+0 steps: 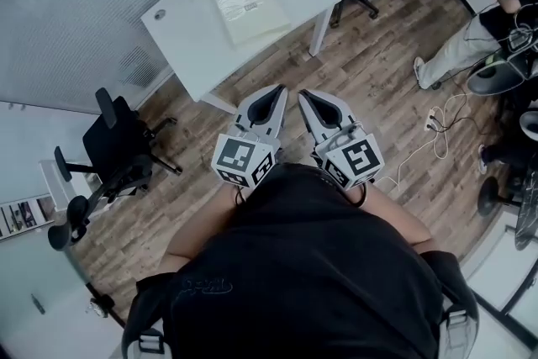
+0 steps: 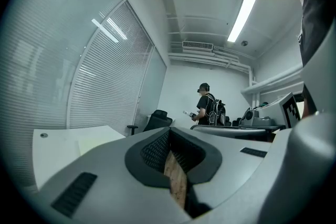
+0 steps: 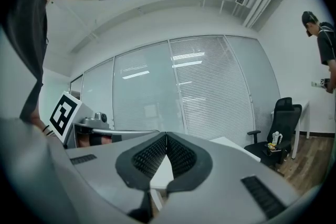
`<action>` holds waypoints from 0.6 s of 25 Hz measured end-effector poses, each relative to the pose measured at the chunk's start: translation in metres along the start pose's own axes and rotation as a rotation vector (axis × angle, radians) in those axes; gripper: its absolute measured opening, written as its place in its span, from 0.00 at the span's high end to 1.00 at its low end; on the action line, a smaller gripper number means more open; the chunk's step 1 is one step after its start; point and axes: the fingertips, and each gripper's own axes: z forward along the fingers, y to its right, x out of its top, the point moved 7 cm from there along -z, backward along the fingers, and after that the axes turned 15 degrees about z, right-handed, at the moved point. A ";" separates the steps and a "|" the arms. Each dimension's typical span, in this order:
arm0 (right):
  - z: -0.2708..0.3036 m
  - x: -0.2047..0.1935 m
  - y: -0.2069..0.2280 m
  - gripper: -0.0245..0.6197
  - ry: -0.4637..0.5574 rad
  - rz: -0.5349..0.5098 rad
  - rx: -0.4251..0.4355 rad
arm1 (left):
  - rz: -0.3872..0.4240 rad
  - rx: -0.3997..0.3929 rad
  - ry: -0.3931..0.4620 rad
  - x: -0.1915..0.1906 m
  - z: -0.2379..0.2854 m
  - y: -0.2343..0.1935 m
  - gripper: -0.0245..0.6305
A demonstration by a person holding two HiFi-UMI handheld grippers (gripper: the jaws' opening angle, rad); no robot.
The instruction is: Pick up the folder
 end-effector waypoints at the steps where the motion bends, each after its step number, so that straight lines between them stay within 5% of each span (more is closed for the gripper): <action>1: 0.009 0.001 -0.001 0.93 0.001 -0.003 -0.004 | -0.002 -0.001 0.002 -0.001 0.000 -0.010 0.94; 15: 0.122 -0.005 -0.034 0.93 0.000 -0.032 0.002 | 0.009 0.006 0.032 -0.007 -0.015 -0.126 0.94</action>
